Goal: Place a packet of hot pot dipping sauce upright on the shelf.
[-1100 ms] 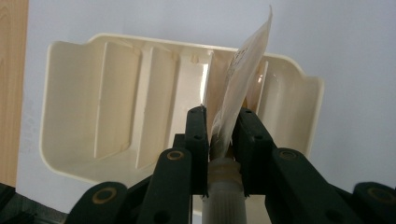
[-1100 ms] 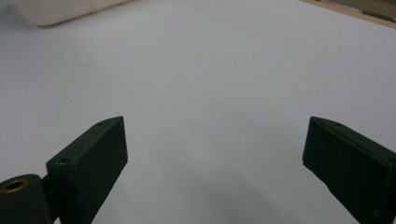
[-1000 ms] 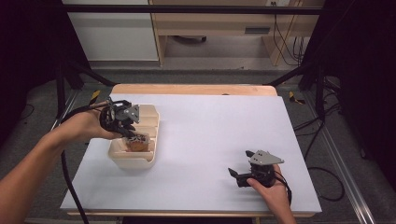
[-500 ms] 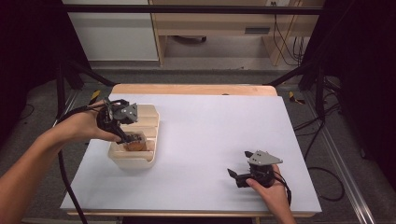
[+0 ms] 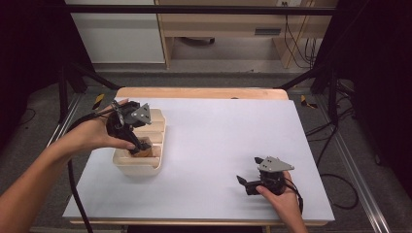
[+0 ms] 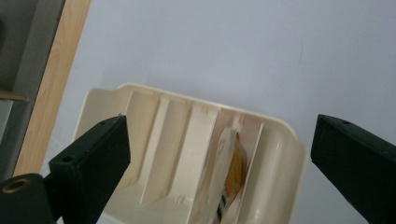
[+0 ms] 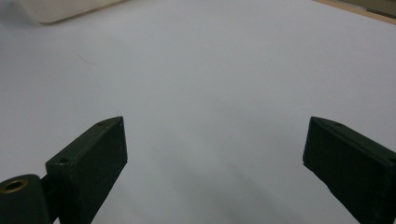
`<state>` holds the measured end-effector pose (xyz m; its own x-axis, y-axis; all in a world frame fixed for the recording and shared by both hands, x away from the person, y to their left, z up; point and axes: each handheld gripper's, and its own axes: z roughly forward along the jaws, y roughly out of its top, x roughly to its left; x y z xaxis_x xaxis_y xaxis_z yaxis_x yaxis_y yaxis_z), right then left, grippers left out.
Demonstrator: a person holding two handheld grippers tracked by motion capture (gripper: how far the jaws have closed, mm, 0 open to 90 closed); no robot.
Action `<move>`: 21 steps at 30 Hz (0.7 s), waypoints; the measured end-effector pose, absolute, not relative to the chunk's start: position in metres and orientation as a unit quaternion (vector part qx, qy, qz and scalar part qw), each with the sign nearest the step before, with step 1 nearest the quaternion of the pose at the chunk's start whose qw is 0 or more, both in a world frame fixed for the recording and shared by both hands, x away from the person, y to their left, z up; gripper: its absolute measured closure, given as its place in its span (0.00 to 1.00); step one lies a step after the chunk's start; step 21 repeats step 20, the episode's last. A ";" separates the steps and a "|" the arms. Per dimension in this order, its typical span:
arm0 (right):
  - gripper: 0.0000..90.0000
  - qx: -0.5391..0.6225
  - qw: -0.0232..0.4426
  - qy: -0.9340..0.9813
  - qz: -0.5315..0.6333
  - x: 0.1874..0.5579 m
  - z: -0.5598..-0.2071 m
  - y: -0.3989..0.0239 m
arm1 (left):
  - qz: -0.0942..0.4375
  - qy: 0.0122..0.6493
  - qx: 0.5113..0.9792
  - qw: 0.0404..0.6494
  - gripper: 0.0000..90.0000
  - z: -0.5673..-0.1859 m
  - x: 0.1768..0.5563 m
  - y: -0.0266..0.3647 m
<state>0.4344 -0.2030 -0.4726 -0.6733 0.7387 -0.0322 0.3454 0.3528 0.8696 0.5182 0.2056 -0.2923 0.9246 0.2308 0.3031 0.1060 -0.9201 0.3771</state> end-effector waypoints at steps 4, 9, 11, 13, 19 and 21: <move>0.08 0.341 0.216 0.794 0.455 0.434 -0.472 -0.203 | 0.172 0.088 0.958 0.210 0.05 -0.299 0.510 0.189; 0.08 0.341 0.217 0.794 0.454 0.434 -0.472 -0.204 | 0.180 0.090 0.945 0.256 0.05 -0.317 0.499 0.167; 0.08 0.342 0.217 0.793 0.454 0.434 -0.472 -0.204 | 0.184 0.092 0.938 0.279 0.06 -0.326 0.494 0.157; 0.08 0.343 0.218 0.793 0.454 0.434 -0.472 -0.204 | 0.184 0.100 0.930 0.301 0.06 -0.335 0.490 0.149; 0.08 0.344 0.220 0.792 0.454 0.433 -0.472 -0.205 | 0.176 0.137 0.901 0.372 0.06 -0.375 0.478 0.125; 0.08 0.344 0.220 0.792 0.453 0.433 -0.472 -0.205 | 0.171 0.144 0.895 0.385 0.06 -0.383 0.476 0.122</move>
